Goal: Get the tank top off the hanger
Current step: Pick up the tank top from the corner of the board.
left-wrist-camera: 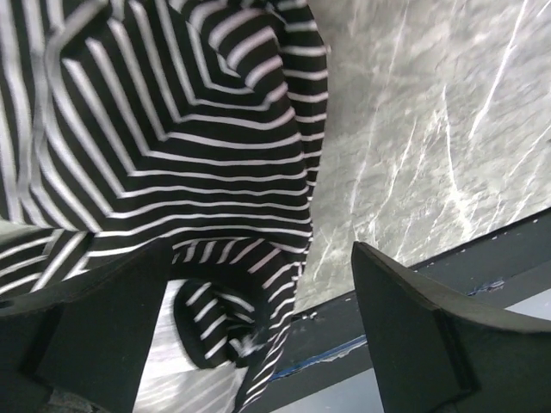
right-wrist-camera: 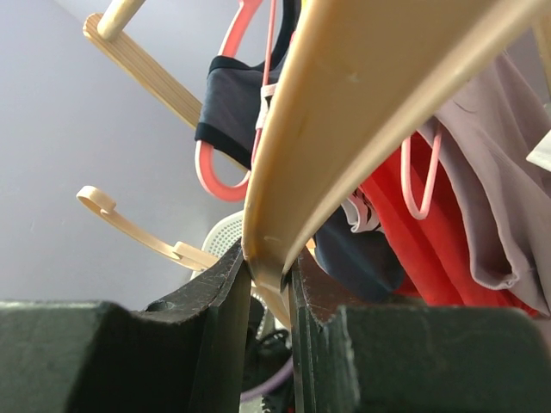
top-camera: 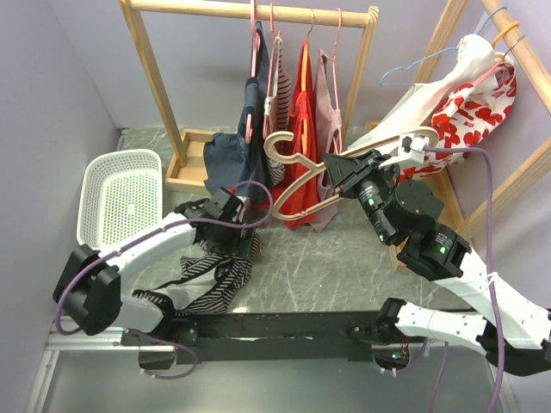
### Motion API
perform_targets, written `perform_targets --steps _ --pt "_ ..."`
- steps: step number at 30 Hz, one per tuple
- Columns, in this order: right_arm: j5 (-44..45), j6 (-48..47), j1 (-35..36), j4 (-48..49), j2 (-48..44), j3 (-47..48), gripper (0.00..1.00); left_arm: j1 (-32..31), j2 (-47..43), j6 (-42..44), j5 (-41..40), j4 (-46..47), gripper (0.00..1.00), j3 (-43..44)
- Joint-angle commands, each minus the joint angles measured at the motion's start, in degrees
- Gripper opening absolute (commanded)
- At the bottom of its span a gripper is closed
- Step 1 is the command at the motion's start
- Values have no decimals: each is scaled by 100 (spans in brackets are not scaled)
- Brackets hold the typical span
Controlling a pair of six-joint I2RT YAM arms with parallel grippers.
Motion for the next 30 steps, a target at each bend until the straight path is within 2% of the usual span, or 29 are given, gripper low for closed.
perform_targets --steps 1,2,3,5,6,8,9,12,16,19,24,30 --pt "76 -42 -14 277 -97 -5 0 -238 224 -276 -182 271 87 -93" --pt "68 -33 -14 294 -97 -14 0 -265 286 -312 -156 306 83 -146" --pt "68 -33 -14 286 -88 -14 0 -334 356 -338 -182 376 69 -164" --pt "85 -33 -5 268 -88 -5 0 -379 400 -400 -244 456 58 -216" --pt "103 -33 -5 260 -88 -5 0 -388 444 -400 -261 482 46 -217" --pt "138 -33 -5 242 -114 -22 0 -388 497 -417 -288 491 38 -199" --pt "155 -25 -14 251 -123 -40 0 -397 523 -417 -305 483 22 -182" --pt "182 -42 -5 260 -159 -75 0 -405 436 -417 -393 421 1 -120" --pt "182 -42 -14 224 -159 -75 1 -414 -20 -514 -830 167 1 125" --pt "182 -16 -14 233 -185 -102 1 -414 -846 -576 -1131 -70 1 529" --pt "147 -33 -23 347 -203 -190 1 -406 -1795 -576 -2809 -440 1 1838" --pt "50 -112 -31 321 -9 -31 1 -134 -1701 135 -4188 -642 1 3403"
